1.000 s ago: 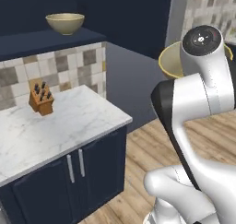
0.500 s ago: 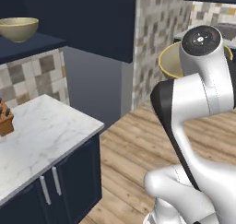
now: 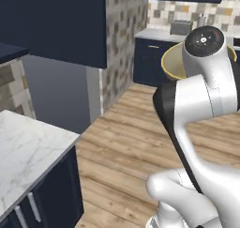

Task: Move the bowls from the cabinet to the plates on the dining table.

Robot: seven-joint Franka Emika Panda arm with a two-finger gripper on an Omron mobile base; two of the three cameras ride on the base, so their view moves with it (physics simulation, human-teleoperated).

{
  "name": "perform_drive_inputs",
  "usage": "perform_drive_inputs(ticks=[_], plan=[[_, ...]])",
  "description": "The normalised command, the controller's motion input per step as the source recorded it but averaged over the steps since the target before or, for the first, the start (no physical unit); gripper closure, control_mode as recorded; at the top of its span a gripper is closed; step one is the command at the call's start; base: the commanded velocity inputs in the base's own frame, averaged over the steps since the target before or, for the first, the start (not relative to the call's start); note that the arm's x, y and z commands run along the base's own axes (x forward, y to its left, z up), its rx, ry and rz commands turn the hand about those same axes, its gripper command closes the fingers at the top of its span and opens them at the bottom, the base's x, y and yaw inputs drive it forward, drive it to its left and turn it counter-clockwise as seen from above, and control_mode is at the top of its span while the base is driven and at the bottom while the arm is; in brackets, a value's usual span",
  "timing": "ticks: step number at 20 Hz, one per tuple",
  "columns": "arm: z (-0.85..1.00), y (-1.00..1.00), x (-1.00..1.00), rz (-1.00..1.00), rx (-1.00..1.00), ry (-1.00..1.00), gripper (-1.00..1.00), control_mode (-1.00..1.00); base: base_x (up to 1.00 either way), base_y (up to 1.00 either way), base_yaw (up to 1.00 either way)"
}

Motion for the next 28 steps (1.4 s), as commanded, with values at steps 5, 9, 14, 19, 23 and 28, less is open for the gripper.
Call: perform_drive_inputs(ticks=[5,9,14,19,23,28], plan=[[0.00,0.00,0.00,0.00,0.00,0.00,1.00,1.00,0.00,-0.35,-0.40],[0.00,0.00,0.00,0.00,0.00,0.00,1.00,1.00,0.00,-0.36,-0.40],[0.00,0.00,0.00,0.00,0.00,0.00,1.00,1.00,0.00,-0.38,-0.40],[0.00,0.00,0.00,0.00,0.00,0.00,1.00,1.00,0.00,-0.38,-0.40],[0.00,0.00,0.00,0.00,0.00,0.00,1.00,1.00,0.00,-0.38,-0.40],[0.00,0.00,0.00,0.00,0.00,0.00,1.00,1.00,0.00,-0.38,-0.40]])
